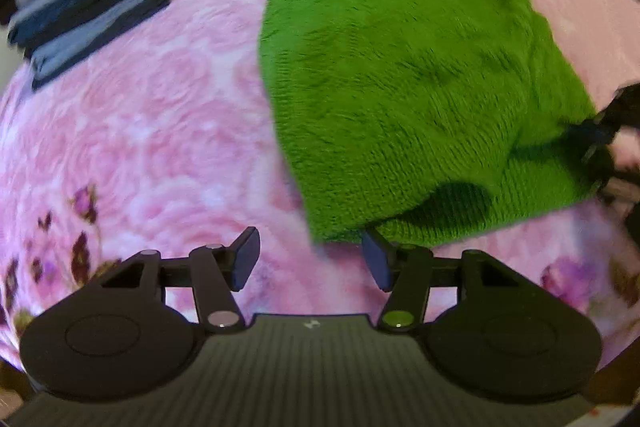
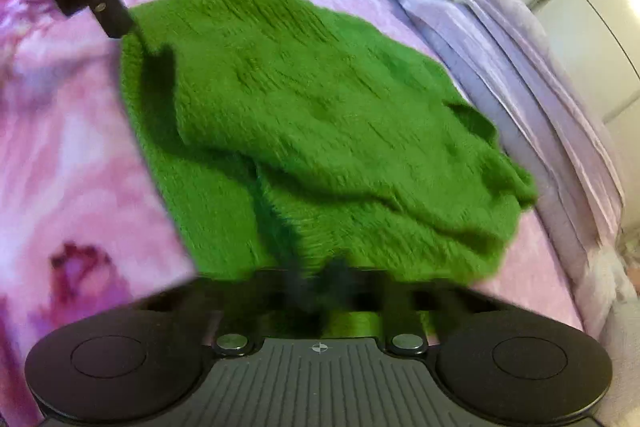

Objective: Fold large clothes

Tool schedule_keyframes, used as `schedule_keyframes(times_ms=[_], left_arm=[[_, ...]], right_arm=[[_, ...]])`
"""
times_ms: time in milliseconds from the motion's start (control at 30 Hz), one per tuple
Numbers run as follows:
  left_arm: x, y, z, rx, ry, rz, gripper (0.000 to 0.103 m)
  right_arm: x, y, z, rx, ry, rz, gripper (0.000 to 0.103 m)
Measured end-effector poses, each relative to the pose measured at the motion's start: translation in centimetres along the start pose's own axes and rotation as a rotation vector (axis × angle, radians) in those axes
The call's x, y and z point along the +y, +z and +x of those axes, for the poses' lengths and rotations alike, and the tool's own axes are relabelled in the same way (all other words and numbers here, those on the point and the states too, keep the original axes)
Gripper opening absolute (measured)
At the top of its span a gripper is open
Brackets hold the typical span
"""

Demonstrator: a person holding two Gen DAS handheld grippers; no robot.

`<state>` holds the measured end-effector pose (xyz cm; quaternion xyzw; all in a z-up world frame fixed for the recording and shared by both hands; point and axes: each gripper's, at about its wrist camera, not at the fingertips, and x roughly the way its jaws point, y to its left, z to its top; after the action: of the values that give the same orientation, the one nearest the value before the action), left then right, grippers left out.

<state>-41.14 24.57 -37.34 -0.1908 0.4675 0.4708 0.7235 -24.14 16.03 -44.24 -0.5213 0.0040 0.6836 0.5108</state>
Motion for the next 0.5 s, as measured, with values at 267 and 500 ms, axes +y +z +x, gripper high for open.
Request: schedule_keyframes(times_ms=[267,500], left_arm=[[-0.2,0.4,-0.8,-0.068,-0.136,-0.154,0.064],[-2.4,1.1,0.5,-0.098,-0.109,-0.058,0.063]], right_arm=[[-9.0,-4.9,-5.2,0.033,-0.234,0.746,0.0],[-11.6,-9.8,-3.7,0.207,-0.262,1.018,0.0]])
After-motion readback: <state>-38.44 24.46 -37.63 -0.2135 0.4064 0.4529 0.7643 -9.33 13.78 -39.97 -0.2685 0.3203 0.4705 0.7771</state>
